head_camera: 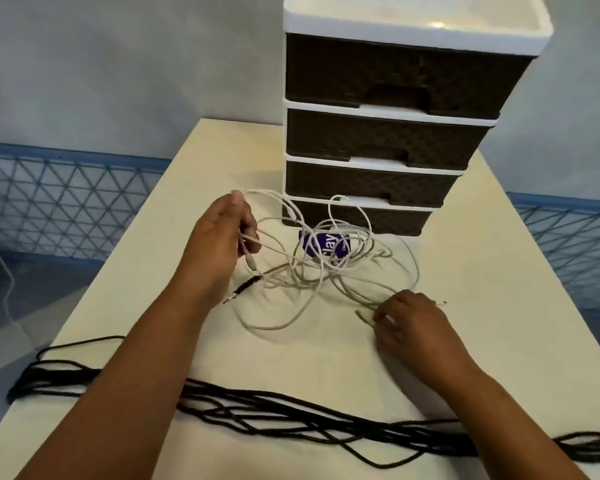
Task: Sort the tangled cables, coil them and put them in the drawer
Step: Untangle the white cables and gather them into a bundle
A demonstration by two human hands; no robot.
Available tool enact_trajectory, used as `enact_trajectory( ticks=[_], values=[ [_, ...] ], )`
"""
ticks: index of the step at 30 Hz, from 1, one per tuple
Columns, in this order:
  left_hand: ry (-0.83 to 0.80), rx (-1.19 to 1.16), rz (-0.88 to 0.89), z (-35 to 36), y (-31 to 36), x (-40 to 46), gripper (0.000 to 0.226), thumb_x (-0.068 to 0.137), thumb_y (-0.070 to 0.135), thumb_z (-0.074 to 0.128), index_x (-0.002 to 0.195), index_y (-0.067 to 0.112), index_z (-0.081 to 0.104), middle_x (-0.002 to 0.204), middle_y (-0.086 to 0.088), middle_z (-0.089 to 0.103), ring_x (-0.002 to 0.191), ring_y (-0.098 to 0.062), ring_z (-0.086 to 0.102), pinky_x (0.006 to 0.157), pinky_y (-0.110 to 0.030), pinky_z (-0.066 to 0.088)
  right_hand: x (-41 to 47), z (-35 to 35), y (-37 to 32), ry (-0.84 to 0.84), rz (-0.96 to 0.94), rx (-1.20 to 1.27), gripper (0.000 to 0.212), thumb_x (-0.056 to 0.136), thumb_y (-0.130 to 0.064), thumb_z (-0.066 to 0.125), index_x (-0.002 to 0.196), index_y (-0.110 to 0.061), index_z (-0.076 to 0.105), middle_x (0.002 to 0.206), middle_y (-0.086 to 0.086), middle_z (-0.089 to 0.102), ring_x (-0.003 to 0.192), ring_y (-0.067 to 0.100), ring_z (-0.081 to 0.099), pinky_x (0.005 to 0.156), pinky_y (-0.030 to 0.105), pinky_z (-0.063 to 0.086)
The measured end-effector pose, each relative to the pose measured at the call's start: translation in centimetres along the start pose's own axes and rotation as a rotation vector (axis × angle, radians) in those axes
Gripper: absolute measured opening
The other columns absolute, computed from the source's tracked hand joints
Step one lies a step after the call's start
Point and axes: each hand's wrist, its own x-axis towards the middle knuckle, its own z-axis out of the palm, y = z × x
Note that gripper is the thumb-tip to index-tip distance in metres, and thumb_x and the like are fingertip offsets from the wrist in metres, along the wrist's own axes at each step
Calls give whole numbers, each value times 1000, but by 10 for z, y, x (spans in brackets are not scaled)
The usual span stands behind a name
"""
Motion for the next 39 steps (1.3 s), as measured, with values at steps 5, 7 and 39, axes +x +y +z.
enact_trajectory(
  ticks=[5,7,39],
  values=[
    [-189,-521,-58,-2,20,6,41,104,41,31,76,15,45,61,1,37,54,-11,34,54,-24,34,18,-23,-40,246,40,269,19,87,-39,68,100,-25,65,97,-11,59,84,7,56,69,17,42],
    [-235,-596,-70,2,25,7,41,104,42,32,75,16,45,60,2,34,53,-10,31,52,-23,32,30,-30,-61,214,-52,247,30,87,-40,70,111,-26,61,108,-11,58,94,5,53,78,16,41],
    [-375,68,-232,-20,49,35,29,103,32,45,104,13,66,116,-8,69,89,-22,70,82,-37,55,110,-215,-121,252,-94,905,17,103,-17,46,91,-13,57,81,9,69,68,25,65,66,36,54]
  ],
)
